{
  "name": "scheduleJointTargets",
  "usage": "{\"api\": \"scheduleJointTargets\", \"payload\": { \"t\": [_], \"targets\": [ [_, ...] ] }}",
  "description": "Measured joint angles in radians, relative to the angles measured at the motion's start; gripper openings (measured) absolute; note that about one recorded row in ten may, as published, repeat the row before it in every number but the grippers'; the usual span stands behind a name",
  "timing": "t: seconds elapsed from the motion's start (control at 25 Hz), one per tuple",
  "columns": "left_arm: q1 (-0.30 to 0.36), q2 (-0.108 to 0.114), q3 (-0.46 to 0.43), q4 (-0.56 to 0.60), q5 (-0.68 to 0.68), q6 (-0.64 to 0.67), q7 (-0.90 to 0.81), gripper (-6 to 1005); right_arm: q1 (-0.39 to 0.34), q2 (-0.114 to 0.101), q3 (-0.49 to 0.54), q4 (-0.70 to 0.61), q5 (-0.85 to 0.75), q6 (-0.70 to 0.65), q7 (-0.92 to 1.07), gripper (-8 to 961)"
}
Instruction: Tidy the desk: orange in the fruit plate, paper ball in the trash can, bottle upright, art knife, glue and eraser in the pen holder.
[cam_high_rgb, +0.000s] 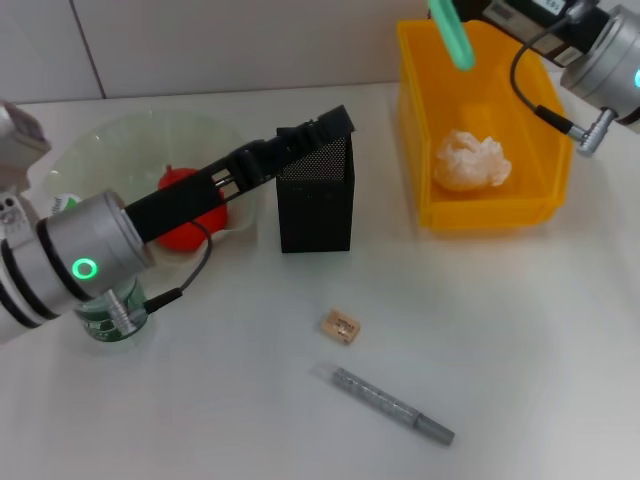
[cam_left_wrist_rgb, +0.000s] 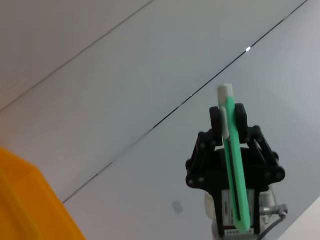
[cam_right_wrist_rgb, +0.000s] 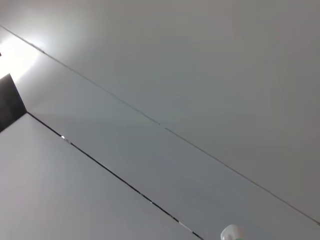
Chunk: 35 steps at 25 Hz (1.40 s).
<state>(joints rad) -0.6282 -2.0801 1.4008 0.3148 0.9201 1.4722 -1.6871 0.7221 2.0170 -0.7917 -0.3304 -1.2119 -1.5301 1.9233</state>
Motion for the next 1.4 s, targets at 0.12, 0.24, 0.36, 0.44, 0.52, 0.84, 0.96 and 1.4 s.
{"api": "scheduleJointTargets", "payload": {
  "t": [0.12, 0.24, 0.36, 0.44, 0.52, 0.84, 0.96, 1.4],
  "targets": [
    [-0.01, 0.0, 0.003, -0.001, 0.0, -0.013, -0.003, 602, -0.001, 0.006, -0.002, -0.009, -0.002, 0.007, -0.009, 169],
    [-0.015, 0.0, 0.003, 0.002, 0.003, -0.035, -0.016, 602, -0.004, 0.017, -0.003, -0.023, -0.01, 0.017, -0.03, 169],
    [-0.017, 0.0, 0.003, 0.006, 0.005, -0.052, -0.025, 602, -0.006, 0.026, -0.003, -0.03, -0.014, 0.03, -0.065, 169],
    [-0.017, 0.0, 0.003, 0.007, 0.005, -0.059, -0.025, 602, -0.006, 0.03, -0.003, -0.031, -0.014, 0.036, -0.083, 169],
    [-0.019, 0.0, 0.003, 0.007, 0.005, -0.073, -0.026, 602, -0.006, 0.033, -0.003, -0.031, -0.015, 0.039, -0.092, 169],
    [-0.022, 0.0, 0.009, 0.007, 0.0, -0.084, -0.026, 602, -0.003, 0.048, -0.004, -0.033, -0.032, 0.067, -0.145, 169],
    [-0.024, 0.0, 0.01, 0.007, 0.0, -0.092, -0.026, 602, -0.005, 0.056, -0.005, -0.033, -0.036, 0.081, -0.17, 169],
    [-0.025, 0.0, 0.012, 0.007, -0.001, -0.099, -0.021, 601, 0.001, 0.065, -0.021, -0.016, -0.036, 0.112, -0.241, 168]
  ]
}}
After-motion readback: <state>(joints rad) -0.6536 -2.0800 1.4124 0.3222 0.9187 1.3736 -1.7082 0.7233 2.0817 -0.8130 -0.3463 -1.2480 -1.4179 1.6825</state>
